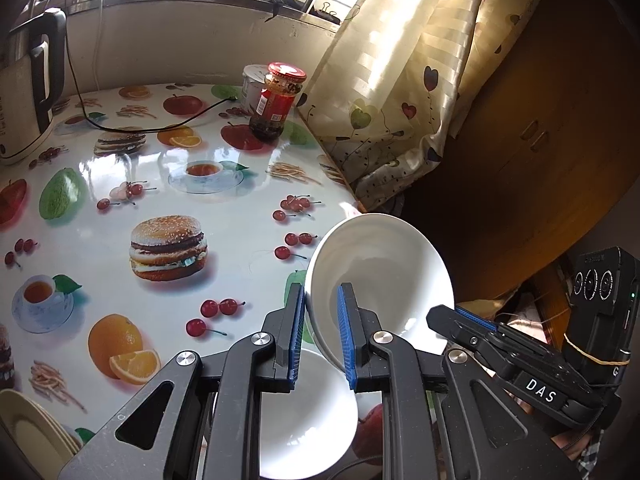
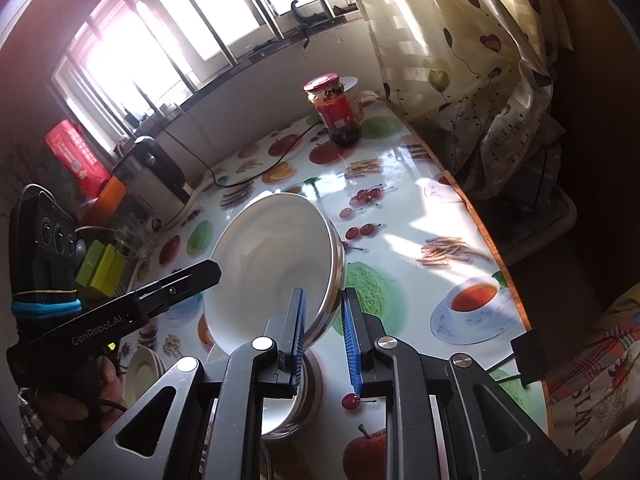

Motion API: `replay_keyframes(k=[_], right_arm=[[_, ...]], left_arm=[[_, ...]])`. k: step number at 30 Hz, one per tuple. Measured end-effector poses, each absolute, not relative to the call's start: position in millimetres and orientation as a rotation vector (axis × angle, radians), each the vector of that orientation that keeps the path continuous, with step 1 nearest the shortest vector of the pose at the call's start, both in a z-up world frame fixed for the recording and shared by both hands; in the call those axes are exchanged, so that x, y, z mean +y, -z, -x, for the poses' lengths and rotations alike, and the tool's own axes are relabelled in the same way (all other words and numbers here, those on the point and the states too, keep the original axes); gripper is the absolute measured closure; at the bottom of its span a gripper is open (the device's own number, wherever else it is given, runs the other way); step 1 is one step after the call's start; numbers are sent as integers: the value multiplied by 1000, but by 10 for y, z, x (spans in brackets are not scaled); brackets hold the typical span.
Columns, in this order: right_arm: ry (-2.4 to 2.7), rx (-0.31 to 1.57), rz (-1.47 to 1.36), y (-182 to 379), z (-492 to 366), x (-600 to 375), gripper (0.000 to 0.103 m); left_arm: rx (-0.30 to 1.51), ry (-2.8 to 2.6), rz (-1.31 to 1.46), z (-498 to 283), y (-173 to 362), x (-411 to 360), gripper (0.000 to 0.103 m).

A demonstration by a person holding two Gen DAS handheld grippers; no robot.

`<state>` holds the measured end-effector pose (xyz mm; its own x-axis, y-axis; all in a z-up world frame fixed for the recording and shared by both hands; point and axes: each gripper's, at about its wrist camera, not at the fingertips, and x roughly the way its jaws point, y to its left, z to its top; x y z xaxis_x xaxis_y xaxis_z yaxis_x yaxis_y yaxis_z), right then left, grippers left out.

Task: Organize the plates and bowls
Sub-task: 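Carry the striped white bowl over the steel bowl with both grippers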

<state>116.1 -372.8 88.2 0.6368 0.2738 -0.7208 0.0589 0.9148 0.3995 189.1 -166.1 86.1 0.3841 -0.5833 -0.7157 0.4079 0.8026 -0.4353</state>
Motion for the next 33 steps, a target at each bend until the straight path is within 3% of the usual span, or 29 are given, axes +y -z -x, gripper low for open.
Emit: replay_keyframes(k=[33], right_arm=[[-200,915,-414,-695,-882,-3218,84]], left_arm=[[1017,577,262,-1559,-656,-1082,86]])
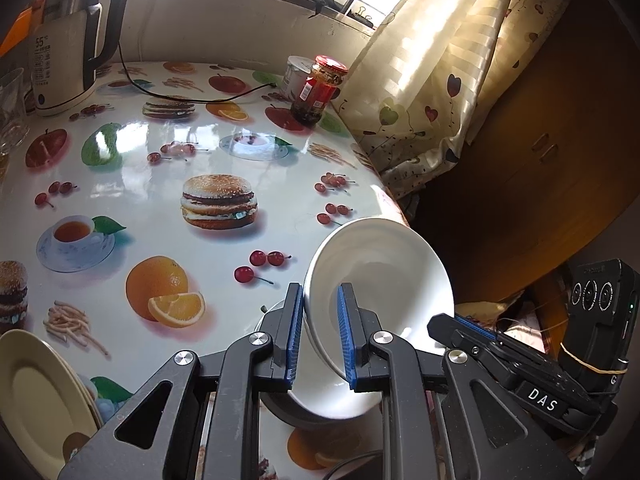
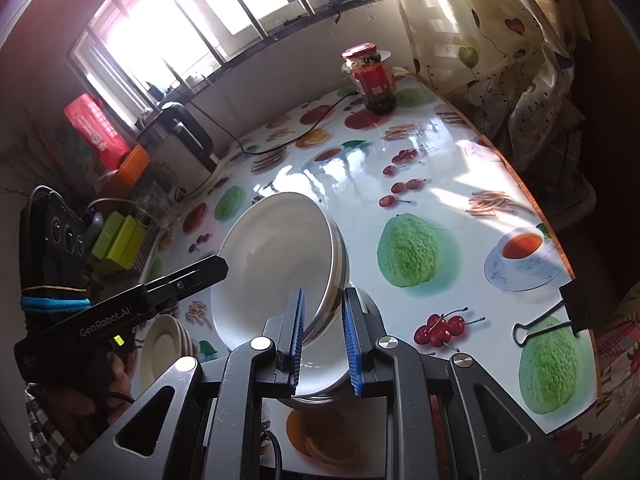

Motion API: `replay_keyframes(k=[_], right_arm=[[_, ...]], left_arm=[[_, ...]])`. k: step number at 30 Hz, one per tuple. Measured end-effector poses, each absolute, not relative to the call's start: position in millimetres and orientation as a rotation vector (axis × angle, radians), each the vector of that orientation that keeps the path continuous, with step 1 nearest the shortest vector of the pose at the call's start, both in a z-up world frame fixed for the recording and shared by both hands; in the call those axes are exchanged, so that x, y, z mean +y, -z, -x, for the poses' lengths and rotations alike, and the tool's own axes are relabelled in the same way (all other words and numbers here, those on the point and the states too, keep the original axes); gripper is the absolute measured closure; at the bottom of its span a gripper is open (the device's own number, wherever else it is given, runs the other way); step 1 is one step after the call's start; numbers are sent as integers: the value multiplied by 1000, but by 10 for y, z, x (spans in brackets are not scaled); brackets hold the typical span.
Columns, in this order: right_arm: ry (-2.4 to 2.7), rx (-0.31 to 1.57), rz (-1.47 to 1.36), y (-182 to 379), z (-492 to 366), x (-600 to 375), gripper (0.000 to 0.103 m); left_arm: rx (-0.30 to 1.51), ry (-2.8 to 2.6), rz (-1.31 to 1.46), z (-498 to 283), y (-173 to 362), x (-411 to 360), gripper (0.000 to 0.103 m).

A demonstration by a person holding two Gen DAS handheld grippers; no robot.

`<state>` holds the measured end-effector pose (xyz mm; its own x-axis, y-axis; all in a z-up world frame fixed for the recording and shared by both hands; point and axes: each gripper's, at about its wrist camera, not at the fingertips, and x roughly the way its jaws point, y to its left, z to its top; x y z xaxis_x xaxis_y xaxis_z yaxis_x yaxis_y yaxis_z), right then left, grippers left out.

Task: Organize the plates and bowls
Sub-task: 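Carry the striped white bowl over the steel bowl with both grippers, then lower the striped bowl into the steel bowl and open both grippers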

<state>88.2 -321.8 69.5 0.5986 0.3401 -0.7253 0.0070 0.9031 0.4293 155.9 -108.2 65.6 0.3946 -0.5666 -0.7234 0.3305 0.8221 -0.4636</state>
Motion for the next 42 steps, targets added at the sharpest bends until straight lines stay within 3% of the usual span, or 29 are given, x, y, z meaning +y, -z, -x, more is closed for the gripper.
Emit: replay_keyframes(k=[42], right_arm=[[-201,971,-413,-396,-811,-3149,83]], left_arm=[[1063,553,275,-1481,-402,-994,86]])
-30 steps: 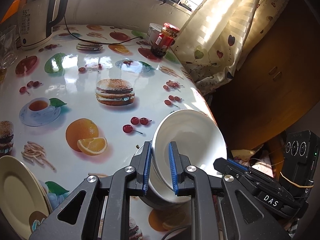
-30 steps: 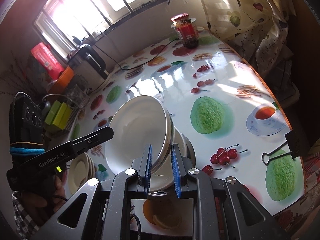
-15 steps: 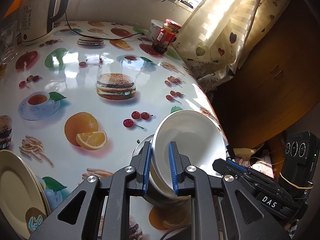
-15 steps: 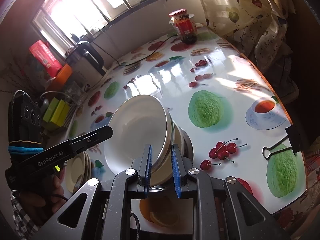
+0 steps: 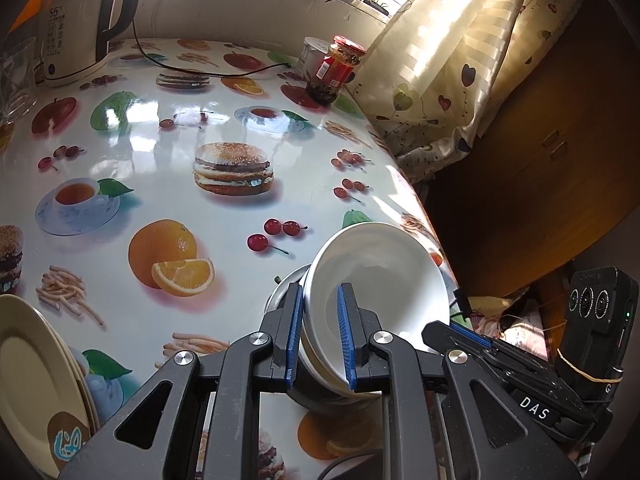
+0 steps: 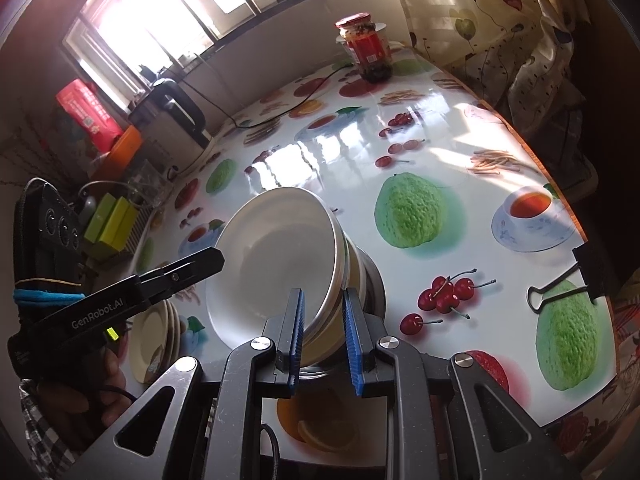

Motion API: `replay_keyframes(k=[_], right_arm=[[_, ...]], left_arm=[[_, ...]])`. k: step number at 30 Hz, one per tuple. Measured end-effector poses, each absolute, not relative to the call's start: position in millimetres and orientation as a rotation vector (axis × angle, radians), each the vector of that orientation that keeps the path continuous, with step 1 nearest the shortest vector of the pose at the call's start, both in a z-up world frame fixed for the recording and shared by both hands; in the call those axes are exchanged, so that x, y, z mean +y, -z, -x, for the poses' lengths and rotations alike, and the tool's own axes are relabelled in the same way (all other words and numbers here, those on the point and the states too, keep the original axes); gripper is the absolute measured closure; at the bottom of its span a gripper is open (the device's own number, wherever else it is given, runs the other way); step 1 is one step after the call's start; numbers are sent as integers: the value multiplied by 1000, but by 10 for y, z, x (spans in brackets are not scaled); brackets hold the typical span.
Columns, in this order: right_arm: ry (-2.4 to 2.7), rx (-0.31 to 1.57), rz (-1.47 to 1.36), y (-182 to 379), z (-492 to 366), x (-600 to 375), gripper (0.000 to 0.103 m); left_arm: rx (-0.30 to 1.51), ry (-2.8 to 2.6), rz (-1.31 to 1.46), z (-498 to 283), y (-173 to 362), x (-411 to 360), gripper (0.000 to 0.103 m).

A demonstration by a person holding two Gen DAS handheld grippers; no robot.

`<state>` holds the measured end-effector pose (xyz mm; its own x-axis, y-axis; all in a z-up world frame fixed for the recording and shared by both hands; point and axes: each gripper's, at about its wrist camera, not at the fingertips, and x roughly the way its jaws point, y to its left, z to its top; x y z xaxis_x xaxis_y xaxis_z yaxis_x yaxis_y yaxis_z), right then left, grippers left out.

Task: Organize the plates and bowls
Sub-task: 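Lower the striped bowl into the steel bowl and open both grippers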

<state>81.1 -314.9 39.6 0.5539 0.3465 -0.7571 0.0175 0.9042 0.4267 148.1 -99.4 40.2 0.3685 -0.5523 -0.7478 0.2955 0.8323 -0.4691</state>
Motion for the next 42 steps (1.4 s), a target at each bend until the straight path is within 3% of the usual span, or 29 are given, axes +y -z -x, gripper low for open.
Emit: replay_keyframes(k=[42], right_arm=[[-195,982,-419,-307,-772,-3143,82]], left_arm=[[1078,549,280,-1478,-360,-1013,86]])
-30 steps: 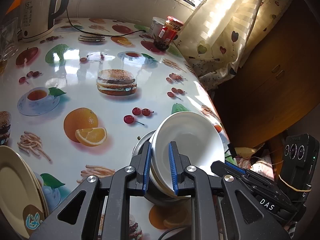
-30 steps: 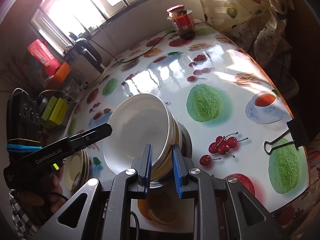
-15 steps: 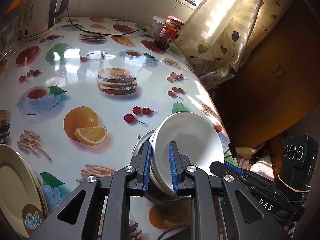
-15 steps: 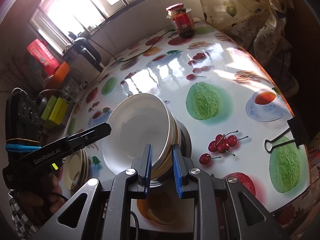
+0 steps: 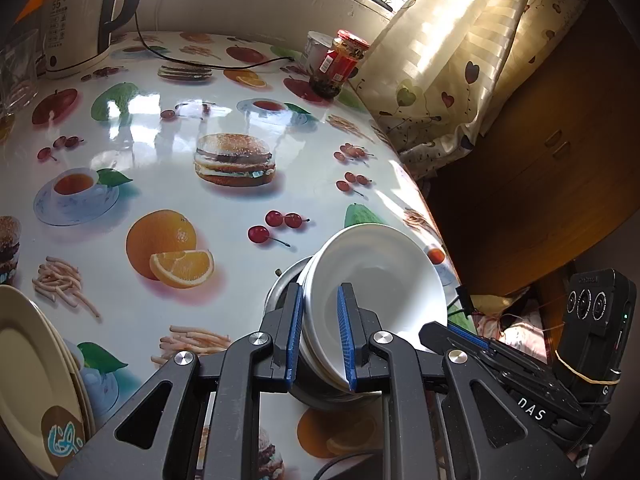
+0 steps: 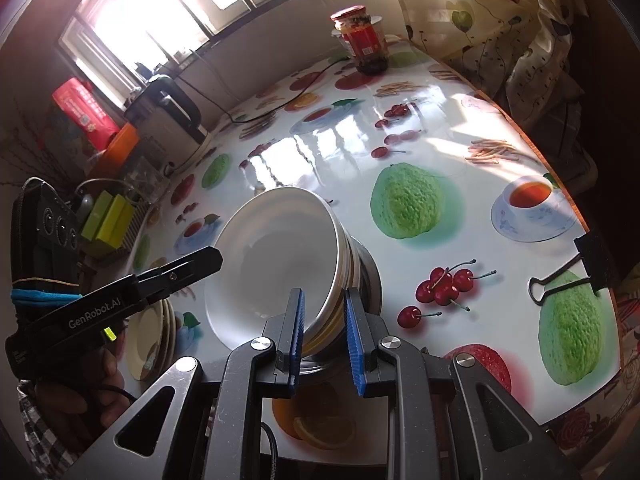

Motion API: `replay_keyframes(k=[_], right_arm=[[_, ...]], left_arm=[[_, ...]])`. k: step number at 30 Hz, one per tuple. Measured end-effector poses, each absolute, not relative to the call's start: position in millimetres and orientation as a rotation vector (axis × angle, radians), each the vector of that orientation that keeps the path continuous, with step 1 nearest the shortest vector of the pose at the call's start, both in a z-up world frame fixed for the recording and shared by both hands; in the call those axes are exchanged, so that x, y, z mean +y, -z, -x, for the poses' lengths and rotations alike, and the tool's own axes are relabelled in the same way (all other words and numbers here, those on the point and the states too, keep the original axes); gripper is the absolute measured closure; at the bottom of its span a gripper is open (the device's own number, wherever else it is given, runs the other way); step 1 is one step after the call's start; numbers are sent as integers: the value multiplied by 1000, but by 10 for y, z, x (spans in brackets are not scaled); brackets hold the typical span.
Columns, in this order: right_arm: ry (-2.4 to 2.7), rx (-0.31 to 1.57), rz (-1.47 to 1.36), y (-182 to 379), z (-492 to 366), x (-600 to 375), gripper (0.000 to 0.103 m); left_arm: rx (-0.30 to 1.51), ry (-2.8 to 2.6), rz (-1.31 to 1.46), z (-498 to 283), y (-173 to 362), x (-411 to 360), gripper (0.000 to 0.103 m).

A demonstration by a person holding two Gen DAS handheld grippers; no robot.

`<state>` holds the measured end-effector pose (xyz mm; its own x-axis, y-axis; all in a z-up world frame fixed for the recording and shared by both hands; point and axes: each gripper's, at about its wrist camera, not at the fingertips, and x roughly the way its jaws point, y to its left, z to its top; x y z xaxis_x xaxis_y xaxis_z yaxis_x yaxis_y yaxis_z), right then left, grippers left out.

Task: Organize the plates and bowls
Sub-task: 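Lower the striped bowl into the steel bowl and open both grippers, then move both grippers to the rim of the steel bowl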

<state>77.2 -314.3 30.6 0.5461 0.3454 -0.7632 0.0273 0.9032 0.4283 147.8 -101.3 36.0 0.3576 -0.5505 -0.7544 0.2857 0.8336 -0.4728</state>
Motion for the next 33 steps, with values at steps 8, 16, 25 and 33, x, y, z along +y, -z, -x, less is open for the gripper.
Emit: replay_keyframes(k=[8,16,25,33], right_arm=[[-187,974,-411,-298,-758,-3140,82],[-184,973,-413,-313,-758,-3140,80],[-179,960,-420,-366,-750,-3145,62],[-170,939,-401,-408,-706,-3129,57]], left_arm=[[1063,551,272,-1462,-379,-1017,86],[1056,535,253,-1444,-382,-1027,84],[1038,502,233,-1420,-400,-989,80],[1000,459,198,-1372,-441,-904,67]])
